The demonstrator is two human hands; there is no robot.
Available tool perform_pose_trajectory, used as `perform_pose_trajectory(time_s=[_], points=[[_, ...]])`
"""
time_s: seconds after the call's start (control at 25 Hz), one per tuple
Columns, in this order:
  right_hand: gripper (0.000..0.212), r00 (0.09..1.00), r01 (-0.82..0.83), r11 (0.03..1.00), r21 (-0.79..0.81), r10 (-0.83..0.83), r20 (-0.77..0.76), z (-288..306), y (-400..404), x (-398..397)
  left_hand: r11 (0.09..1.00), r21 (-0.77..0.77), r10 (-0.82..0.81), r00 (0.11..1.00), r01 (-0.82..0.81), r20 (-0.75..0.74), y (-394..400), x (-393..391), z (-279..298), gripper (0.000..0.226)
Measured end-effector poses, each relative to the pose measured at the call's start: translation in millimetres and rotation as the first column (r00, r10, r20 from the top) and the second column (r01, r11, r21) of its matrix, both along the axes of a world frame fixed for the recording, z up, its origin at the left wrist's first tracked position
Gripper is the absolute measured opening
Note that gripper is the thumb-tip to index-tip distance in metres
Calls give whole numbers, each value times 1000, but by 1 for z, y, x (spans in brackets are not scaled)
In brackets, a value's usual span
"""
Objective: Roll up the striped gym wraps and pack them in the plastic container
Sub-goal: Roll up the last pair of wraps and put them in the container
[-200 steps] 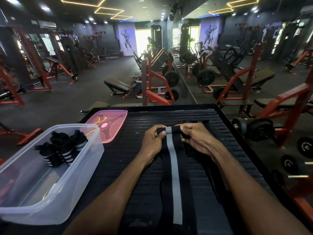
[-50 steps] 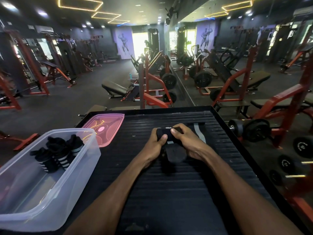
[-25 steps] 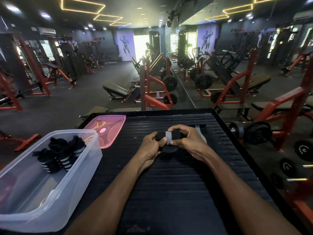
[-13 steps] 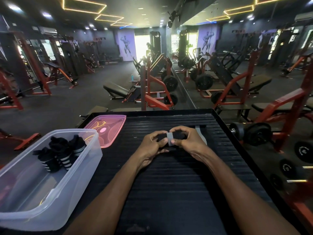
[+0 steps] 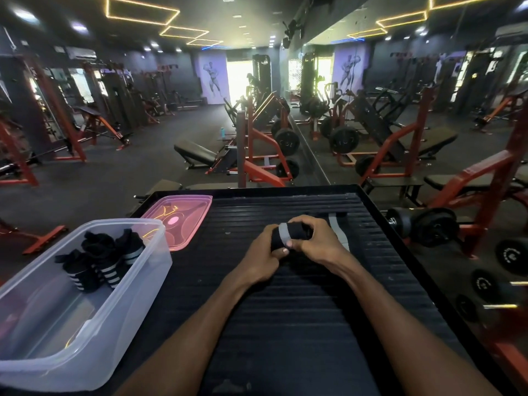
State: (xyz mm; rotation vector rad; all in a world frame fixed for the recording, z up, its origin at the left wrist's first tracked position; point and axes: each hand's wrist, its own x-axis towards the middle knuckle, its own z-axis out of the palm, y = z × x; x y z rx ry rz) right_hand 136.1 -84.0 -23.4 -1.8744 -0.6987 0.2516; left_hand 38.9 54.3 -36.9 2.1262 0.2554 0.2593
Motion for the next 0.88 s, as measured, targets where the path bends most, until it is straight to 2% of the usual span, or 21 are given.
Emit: perform_pose_trajectory(time_s=[0.08, 0.2, 0.32, 0.36, 0.44, 0.56, 0.68, 0.8, 0.88], points=[[45, 1000, -2, 1000, 26, 3, -29, 0, 3, -2, 995, 51, 86, 996, -87, 10, 0, 2, -2, 44], [67, 980, 13, 995, 103, 7, -199, -1, 10, -10, 983, 3, 180, 982, -181, 59, 0, 1, -3, 41], [77, 996, 55, 998, 9, -55, -72, -3, 12, -14, 984, 15, 175, 984, -175, 23, 0, 0, -3, 49], [79, 998, 63, 998, -23, -64, -25, -3, 11, -15, 984, 70, 165, 986, -167, 32, -1, 0, -4, 50], [87, 999, 52, 997, -49, -52, 10, -2, 8, -16, 964, 203, 152, 982, -172, 110, -1, 0, -6, 55], [96, 998, 28, 998, -58, -25, 50, -4, 8, -18, 956, 254, 100, 977, -148, 190, -3, 0, -9, 62], [84, 999, 16, 999, -30, -14, 45, -8, 11, -21, 960, 214, 131, 963, -183, 234, -2, -2, -8, 73], [51, 996, -23, 998, -62, 29, 89, -12, 13, -22, 973, 184, 114, 982, -141, 149, 1, -3, -9, 66], [51, 988, -46, 995, -88, 58, 140, -13, 13, -24, 974, 184, 113, 987, -132, 110, 1, -2, -11, 64]])
